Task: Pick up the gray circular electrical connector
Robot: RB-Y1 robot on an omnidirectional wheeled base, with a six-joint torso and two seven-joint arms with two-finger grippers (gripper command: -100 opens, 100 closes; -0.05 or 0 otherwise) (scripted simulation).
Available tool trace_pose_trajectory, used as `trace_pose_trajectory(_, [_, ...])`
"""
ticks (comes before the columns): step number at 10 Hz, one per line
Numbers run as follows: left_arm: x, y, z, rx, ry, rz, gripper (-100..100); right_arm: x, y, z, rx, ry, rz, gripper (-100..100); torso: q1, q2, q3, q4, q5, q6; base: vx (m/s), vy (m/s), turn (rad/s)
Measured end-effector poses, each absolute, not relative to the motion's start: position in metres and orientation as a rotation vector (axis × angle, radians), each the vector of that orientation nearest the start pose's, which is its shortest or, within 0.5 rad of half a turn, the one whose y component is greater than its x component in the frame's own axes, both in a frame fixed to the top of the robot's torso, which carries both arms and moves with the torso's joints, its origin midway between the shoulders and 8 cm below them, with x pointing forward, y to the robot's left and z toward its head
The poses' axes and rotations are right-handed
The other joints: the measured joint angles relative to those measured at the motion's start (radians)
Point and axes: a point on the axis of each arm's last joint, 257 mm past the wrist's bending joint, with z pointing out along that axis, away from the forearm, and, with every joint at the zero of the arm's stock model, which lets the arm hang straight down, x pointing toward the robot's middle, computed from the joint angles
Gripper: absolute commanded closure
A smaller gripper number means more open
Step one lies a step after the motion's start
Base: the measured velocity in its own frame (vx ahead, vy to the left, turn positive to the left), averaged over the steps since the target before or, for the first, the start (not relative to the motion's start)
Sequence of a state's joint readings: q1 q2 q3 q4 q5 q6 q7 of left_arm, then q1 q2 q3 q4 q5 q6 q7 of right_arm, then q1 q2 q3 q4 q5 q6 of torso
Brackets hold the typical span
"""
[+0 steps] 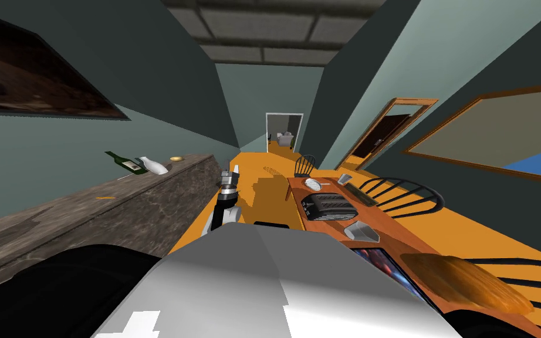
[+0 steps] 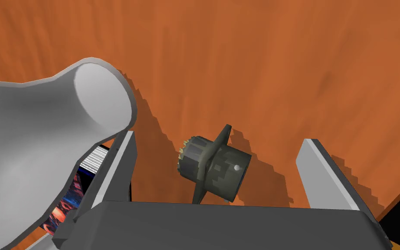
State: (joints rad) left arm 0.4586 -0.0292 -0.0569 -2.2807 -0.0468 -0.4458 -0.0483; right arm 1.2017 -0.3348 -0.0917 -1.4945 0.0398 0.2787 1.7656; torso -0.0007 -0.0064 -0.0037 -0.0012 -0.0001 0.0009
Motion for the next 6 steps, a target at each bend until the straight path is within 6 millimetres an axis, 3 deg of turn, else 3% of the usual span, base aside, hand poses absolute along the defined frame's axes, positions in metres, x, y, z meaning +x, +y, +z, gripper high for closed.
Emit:
trace_pose_trajectory(2, [0.359,0.254,0.028,-0.649,0.64,-1.296,0,-0.213,-0.478,-0.506,-0.33,3.127,-0.678,-100,0.0,0.0,0.0,0.0,0.0,0.0,0.062,-0.027,0.046])
trace_pose_trajectory(3, [0.359,0.254,0.028,-0.649,0.64,-1.296,0,-0.213,-0.477,-0.506,-0.334,3.131,-0.677,0,0.001,0.003,0.001,0.0,0.0,0.0,0.007,-0.004,0.0])
trace_pose_trajectory(4, [0.359,0.254,0.028,-0.649,0.64,-1.296,0,-0.213,-0.477,-0.506,-0.334,3.131,-0.677,-100,0.002,0.005,0.003,0.001,0.0,0.0,-0.018,-0.006,0.048])
trace_pose_trajectory(6, [0.359,0.254,0.028,-0.649,0.64,-1.296,0,-0.209,-0.479,-0.514,-0.323,3.132,-0.676,-100,0.001,0.008,0.005,0.002,0.0,0.0,-0.044,-0.013,0.042])
